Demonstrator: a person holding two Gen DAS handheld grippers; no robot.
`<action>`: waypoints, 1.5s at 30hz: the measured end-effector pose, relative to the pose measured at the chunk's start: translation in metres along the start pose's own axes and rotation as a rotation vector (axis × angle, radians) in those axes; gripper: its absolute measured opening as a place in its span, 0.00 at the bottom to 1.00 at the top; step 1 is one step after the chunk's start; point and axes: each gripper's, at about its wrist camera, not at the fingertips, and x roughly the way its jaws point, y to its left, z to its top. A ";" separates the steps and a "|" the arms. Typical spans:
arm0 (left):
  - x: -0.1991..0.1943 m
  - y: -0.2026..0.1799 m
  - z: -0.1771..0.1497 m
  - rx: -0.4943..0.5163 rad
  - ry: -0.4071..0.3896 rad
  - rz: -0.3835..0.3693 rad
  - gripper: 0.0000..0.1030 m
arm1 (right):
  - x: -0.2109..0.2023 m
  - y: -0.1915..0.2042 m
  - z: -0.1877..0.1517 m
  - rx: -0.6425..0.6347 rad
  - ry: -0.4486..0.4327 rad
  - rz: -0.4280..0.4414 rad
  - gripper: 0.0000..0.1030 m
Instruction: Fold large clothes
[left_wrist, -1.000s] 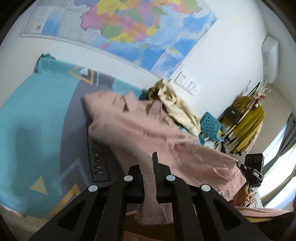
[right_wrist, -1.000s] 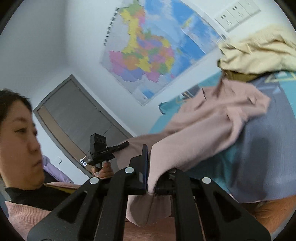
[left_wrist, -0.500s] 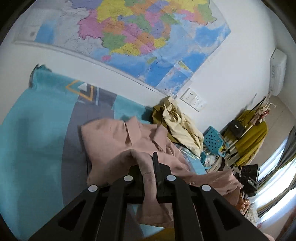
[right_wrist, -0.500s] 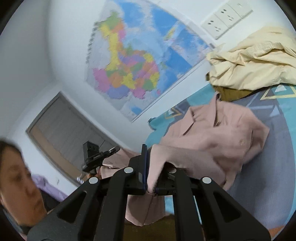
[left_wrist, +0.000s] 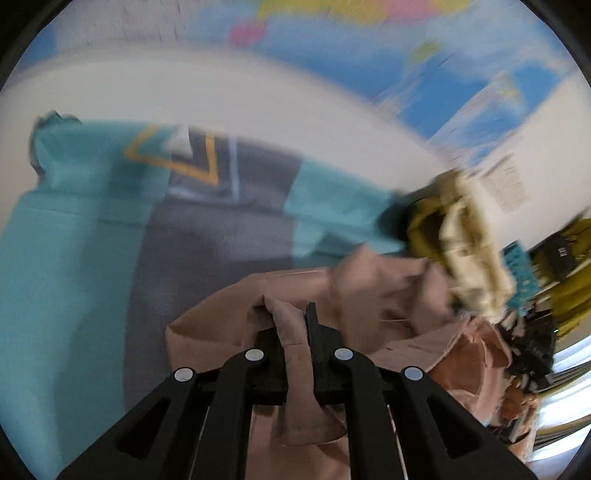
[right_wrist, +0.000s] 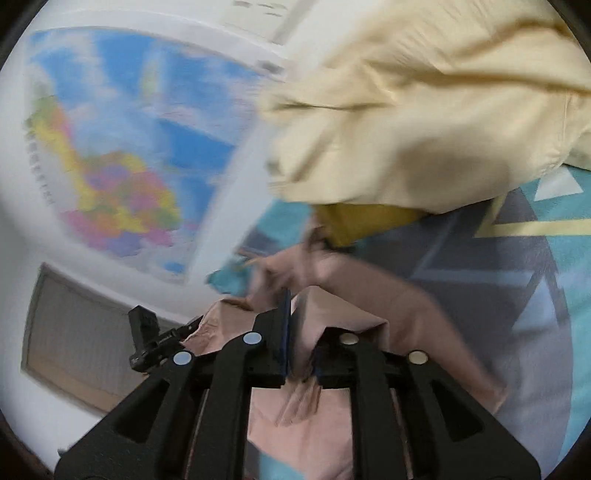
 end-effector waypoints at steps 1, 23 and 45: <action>0.015 0.005 0.005 -0.028 0.025 0.022 0.09 | 0.010 -0.011 0.005 0.026 0.017 -0.023 0.16; -0.010 0.016 -0.117 0.369 -0.070 0.029 0.83 | -0.019 0.012 -0.134 -0.656 0.051 -0.319 0.79; -0.046 0.027 -0.125 0.293 -0.157 0.134 0.46 | -0.105 0.008 -0.125 -0.468 -0.067 -0.411 0.53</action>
